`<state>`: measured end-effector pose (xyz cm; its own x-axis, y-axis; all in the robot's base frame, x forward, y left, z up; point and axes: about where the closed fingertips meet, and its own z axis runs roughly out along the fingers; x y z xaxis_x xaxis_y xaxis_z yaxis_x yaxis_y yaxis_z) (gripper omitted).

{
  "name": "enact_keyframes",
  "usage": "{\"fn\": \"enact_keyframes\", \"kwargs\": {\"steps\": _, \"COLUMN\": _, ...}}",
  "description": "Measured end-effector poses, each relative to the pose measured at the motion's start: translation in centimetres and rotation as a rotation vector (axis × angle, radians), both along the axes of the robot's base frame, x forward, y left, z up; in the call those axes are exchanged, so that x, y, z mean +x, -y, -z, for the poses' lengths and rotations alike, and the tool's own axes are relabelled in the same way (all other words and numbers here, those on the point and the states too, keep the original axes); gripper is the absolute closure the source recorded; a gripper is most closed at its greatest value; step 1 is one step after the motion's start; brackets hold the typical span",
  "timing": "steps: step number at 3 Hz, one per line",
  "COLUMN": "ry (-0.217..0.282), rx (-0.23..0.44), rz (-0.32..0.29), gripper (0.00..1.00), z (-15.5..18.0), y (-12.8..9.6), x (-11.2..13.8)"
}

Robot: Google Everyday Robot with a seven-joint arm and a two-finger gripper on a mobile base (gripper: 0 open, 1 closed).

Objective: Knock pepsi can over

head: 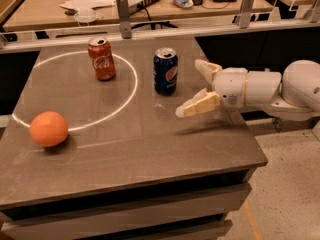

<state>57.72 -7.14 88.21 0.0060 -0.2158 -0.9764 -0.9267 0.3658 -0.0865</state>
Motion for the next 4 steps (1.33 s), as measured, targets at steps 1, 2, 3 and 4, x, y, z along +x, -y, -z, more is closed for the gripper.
{"fn": "enact_keyframes", "kwargs": {"steps": 1, "ry": 0.011, "rx": 0.033, "rz": -0.025, "gripper": 0.00, "z": 1.0, "y": -2.4, "x": 2.1}}
{"fn": "enact_keyframes", "kwargs": {"steps": 2, "ry": 0.037, "rx": 0.052, "rz": -0.021, "gripper": 0.00, "z": 0.9, "y": -3.2, "x": 4.6}}
{"fn": "enact_keyframes", "kwargs": {"steps": 3, "ry": 0.058, "rx": 0.070, "rz": -0.034, "gripper": 0.26, "z": 0.4, "y": -4.1, "x": 6.8}}
{"fn": "enact_keyframes", "kwargs": {"steps": 4, "ry": 0.061, "rx": 0.079, "rz": -0.059, "gripper": 0.49, "z": 0.1, "y": -5.0, "x": 7.4}}
